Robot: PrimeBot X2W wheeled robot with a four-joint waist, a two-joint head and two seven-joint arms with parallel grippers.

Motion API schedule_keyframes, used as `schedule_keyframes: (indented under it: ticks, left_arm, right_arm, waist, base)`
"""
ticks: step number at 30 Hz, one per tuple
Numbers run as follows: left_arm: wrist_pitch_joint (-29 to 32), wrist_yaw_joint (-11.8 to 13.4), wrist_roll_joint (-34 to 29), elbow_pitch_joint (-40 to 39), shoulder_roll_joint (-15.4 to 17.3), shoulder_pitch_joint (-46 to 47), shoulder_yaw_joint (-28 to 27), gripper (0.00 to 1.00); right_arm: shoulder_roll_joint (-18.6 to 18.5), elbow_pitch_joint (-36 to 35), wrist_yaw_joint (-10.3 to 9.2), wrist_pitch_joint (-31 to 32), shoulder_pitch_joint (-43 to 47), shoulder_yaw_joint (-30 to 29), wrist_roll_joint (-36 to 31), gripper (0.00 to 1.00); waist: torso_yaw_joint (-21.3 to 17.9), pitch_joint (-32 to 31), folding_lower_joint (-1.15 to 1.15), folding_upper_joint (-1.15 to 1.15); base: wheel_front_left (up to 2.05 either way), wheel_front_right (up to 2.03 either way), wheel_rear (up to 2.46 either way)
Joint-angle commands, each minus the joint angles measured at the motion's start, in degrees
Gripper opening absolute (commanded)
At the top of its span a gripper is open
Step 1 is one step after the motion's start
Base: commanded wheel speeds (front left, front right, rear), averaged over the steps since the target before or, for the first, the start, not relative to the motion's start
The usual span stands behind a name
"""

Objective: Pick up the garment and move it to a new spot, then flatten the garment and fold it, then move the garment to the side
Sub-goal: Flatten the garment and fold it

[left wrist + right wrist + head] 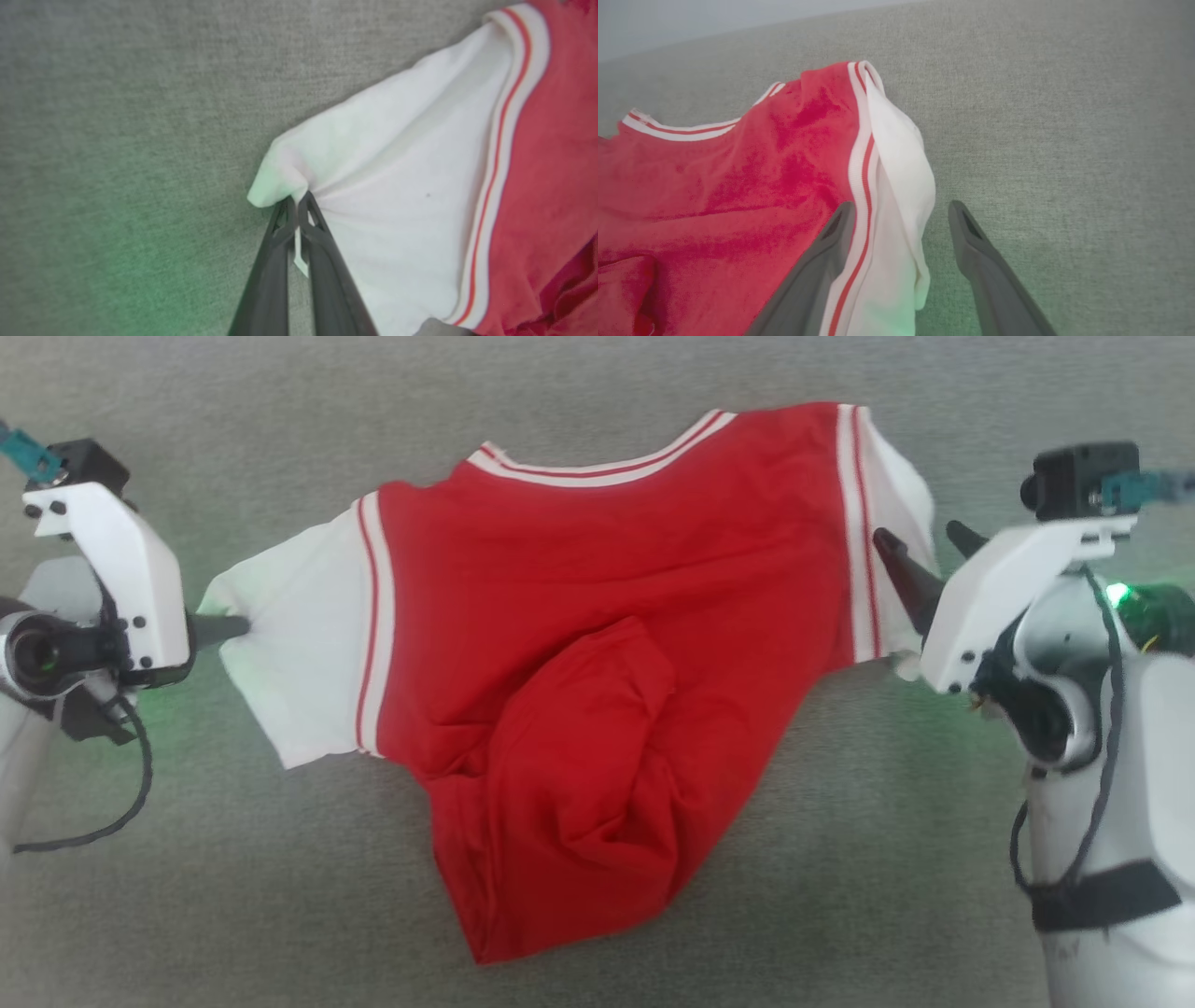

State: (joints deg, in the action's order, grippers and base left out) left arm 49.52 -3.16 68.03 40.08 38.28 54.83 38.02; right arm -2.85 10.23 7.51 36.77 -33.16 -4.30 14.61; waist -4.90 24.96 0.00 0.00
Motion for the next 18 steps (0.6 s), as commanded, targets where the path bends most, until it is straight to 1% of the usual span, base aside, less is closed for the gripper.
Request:
schedule_keyframes:
  ticks: [1,7,11,14,15,16,17,18]
  left_arm:
    - [-0.69,-0.15,-0.27,1.31,-1.6,-1.21,1.02,0.0]
    - [-1.87,-1.8,0.23,3.19,-3.08,0.38,0.79,0.0]
    - [-3.03,-2.73,0.27,4.53,-3.52,1.11,0.8,0.0]
    - [-3.71,-3.1,0.05,5.51,-3.92,1.54,1.12,0.0]
    - [-3.83,-3.29,0.26,5.77,-4.1,1.59,1.13,0.0]
    - [-3.86,-3.48,0.44,6.02,-4.3,1.71,1.17,0.0]
    - [-4.06,-3.55,0.56,6.28,-4.44,1.85,1.24,0.0]
    - [-4.37,-3.65,0.7,6.48,-4.51,2.01,1.2,0.0]
  right_arm:
    - [-0.06,0.79,-0.04,1.09,-1.2,-0.47,-0.71,1.0]
    - [-0.05,5.46,-0.04,9.99,-5.12,-2.77,-2.65,1.0]
    - [0.02,8.04,-0.04,12.57,-6.63,-4.49,-3.86,1.0]
    - [0.07,10.65,-0.04,14.35,-7.61,-6.01,-2.93,1.0]
    - [0.08,11.59,-0.04,14.85,-7.9,-6.65,-2.13,0.82]
    - [0.1,12.66,-0.04,15.48,-8.18,-7.28,-1.43,0.34]
    - [0.22,13.46,-0.05,15.85,-8.31,-7.75,-2.41,0.0]
    - [0.19,14.18,-0.06,16.16,-8.48,-8.26,-3.21,0.0]
  waist:
    - [0.87,0.52,0.0,0.0]
    - [3.14,1.36,0.0,0.0]
    - [4.23,1.82,0.0,0.0]
    - [4.88,1.89,0.0,0.0]
    - [5.05,1.9,0.0,0.0]
    - [5.23,1.89,0.0,0.0]
    - [5.36,1.88,0.0,0.0]
    - [5.45,1.86,0.0,0.0]
  base:
    - [0.0,0.0,0.0]
    - [0.0,0.0,0.0]
    - [0.0,0.0,0.0]
    - [0.0,0.0,0.0]
    - [0.0,0.0,0.0]
    - [0.0,0.0,0.0]
    - [0.0,0.0,0.0]
    - [0.0,0.0,0.0]
